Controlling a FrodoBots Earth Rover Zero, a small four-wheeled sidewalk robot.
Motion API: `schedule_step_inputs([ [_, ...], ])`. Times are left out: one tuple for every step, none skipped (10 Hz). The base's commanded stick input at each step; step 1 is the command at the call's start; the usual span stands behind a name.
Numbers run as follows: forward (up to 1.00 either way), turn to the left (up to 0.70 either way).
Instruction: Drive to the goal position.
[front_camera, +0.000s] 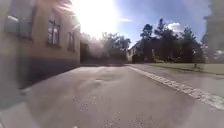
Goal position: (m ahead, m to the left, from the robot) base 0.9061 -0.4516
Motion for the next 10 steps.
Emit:
schedule_step_inputs([
  [0.00,0.00],
  [0.00,0.00],
  [0.00,0.00],
  [0.00,0.00],
  [0.00,0.00],
  [0.00,0.00],
  [0.15,0.00],
  [0.30,0.00],
  [0.45,0.00],
  [0.60,0.00],
])
